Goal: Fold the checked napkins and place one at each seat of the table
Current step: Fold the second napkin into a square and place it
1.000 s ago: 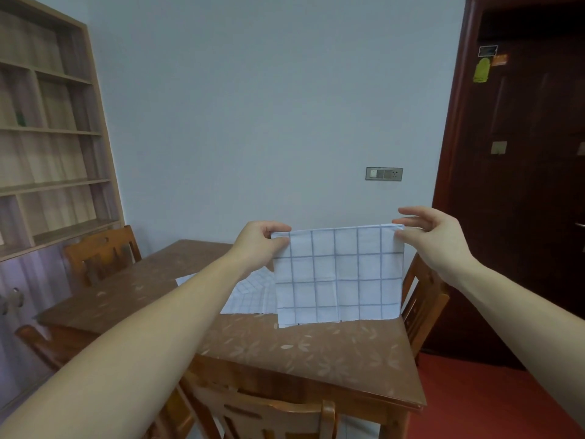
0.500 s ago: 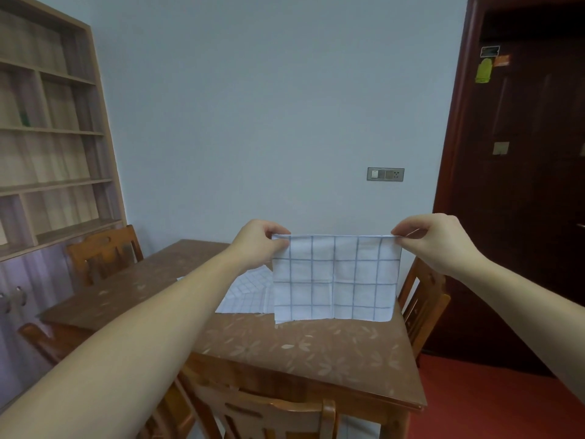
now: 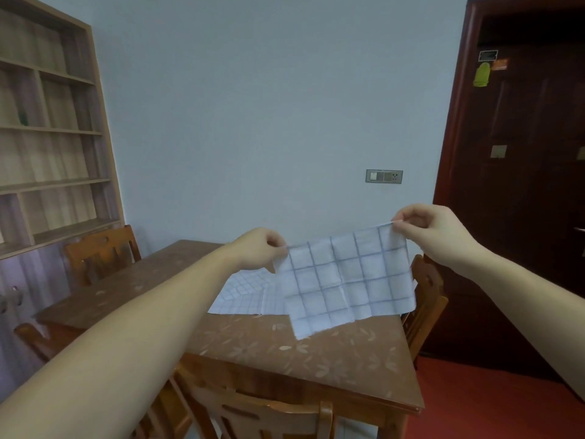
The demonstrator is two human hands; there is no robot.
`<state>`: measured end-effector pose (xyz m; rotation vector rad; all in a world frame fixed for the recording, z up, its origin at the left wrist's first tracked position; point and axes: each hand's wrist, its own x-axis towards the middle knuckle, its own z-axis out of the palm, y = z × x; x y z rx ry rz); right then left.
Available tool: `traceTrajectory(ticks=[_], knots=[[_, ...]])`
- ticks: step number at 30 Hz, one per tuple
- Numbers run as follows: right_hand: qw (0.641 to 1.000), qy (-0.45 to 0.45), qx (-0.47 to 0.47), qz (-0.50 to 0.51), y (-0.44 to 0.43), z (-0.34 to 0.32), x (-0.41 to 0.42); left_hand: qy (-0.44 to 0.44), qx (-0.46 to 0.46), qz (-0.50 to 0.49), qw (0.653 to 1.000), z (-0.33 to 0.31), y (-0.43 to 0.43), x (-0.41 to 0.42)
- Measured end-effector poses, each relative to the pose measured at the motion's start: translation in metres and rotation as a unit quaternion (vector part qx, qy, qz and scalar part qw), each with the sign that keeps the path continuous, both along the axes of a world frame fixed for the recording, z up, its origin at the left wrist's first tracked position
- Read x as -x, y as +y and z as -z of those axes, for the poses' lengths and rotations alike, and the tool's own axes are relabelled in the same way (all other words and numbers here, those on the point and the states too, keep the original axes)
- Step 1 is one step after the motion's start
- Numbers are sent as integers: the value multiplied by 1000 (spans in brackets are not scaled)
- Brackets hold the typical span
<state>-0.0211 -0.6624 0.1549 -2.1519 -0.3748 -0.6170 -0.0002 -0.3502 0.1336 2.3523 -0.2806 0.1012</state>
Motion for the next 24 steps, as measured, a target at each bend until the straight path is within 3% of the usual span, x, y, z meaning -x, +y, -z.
traceTrajectory(ticks=[1,3,7,9,14,24], knots=[[1000,-8,-8,-6,7,-3,1,7,-53,7,999,2,-1,0],[1000,-5,26,-17,24,-7,1,23,-70,39,997,6,-9,-2],[997,21,70,-39,52,-6,-1,2,59,112,992,5,-48,2],[997,15,62,-50,57,-6,-1,-28,116,104,987,2,-63,4],[997,29,-13,-68,51,-8,6,-55,162,85,982,3,-65,5],[992,59,85,-70,46,-3,6,-78,262,96,957,2,-74,11]])
